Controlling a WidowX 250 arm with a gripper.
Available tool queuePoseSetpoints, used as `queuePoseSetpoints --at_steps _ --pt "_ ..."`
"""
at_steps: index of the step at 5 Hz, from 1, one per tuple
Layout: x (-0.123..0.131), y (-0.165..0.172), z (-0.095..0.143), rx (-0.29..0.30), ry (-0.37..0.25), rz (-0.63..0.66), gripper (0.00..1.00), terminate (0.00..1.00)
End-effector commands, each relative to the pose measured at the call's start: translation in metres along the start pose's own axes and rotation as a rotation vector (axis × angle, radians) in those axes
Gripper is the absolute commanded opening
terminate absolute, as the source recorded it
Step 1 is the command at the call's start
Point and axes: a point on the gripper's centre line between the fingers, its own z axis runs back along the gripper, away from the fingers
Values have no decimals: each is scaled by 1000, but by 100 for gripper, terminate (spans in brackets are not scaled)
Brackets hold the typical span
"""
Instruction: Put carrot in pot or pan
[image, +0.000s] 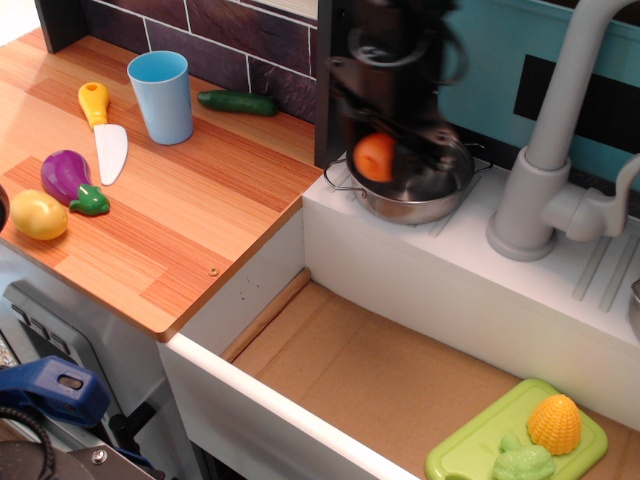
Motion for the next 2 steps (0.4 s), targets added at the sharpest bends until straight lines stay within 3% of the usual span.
queuePoseSetpoints --at_steps 1,2 --pt "4 17 3 18 -52 -19 0 0" --pt "4 30 -5 5 -68 -52 0 100"
